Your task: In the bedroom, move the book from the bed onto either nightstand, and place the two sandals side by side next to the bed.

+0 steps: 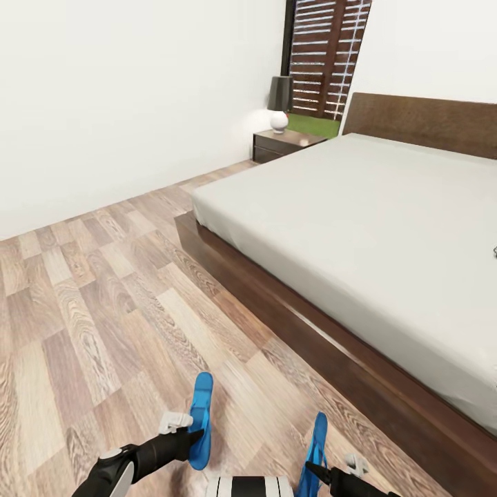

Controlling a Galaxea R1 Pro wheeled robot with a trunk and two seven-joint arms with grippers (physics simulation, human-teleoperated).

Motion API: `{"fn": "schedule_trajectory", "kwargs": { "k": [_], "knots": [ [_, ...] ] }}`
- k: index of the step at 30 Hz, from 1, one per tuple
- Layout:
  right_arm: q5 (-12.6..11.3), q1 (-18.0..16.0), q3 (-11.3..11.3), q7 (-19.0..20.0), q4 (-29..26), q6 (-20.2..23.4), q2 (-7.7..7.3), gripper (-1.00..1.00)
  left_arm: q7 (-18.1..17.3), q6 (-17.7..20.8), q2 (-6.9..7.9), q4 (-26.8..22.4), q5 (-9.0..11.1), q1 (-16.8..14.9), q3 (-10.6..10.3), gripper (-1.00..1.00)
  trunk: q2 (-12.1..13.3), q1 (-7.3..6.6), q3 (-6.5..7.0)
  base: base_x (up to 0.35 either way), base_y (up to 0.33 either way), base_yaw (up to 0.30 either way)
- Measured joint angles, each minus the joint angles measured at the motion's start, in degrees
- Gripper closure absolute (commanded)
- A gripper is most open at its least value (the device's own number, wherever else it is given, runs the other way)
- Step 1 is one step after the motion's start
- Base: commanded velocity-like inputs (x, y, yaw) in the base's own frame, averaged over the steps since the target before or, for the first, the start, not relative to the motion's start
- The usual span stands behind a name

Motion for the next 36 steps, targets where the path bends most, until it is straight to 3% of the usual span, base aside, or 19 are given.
{"fn": "schedule_trajectory", "kwargs": {
  "k": [7,14,36],
  "knots": [
    [-0.20,0.39,0.12,0.00,-0.48,-0.02,-0.06,1.00,-0.27,1.31,0.12,-1.10,-0.20,1.93,0.02,1.00,0.00,0.00,0.00,0.000,0.000,0.000],
    [-0.21,0.38,-0.01,-0.02,1.79,-0.09,-0.10,1.00,-0.24,1.05,0.10,0.98,-0.24,3.99,0.09,1.00,0.09,-0.18,1.55,0.000,0.000,0.000],
    [-0.51,0.36,0.19,-0.37,4.03,-0.29,-0.12,1.00,-0.12,0.80,0.10,1.52,-0.14,4.07,0.10,1.00,0.39,-0.75,6.43,0.000,0.000,0.000]
  ]
}}
